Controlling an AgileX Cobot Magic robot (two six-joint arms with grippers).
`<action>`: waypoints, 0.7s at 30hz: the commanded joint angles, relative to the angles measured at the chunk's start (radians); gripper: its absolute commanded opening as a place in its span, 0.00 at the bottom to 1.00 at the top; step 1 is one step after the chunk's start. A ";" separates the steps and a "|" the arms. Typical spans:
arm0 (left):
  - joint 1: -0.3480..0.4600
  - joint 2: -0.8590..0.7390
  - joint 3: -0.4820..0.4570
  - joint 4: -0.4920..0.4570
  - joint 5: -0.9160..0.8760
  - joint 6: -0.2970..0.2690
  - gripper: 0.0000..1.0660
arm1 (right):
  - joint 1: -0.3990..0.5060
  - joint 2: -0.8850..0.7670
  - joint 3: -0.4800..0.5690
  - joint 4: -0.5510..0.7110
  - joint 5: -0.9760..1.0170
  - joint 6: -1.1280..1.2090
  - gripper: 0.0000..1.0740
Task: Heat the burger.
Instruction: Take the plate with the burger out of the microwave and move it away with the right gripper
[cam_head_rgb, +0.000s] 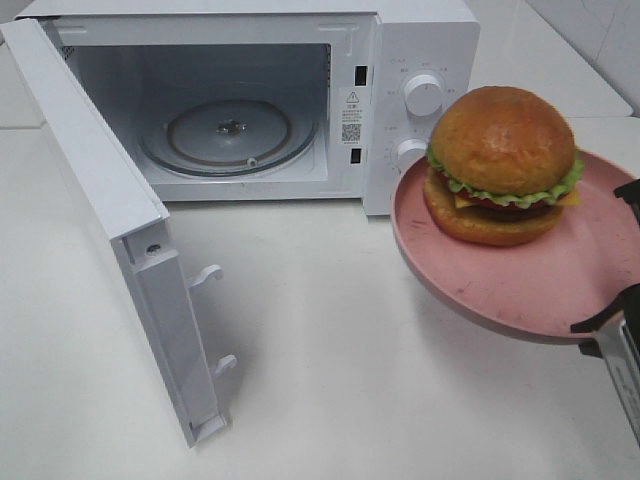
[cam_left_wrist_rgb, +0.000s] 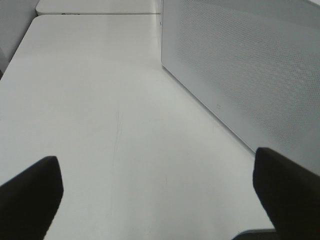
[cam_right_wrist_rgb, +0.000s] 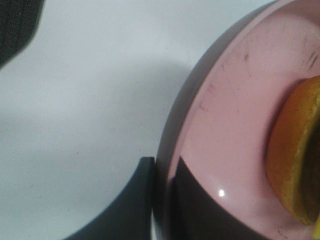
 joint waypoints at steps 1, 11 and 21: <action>0.003 -0.008 0.001 -0.002 -0.011 -0.006 0.92 | -0.003 -0.017 -0.006 -0.108 -0.037 0.160 0.00; 0.003 -0.008 0.001 -0.002 -0.011 -0.006 0.92 | -0.003 -0.014 -0.006 -0.374 0.021 0.555 0.00; 0.003 -0.008 0.001 -0.002 -0.011 -0.006 0.92 | -0.003 -0.014 -0.006 -0.488 0.153 0.821 0.00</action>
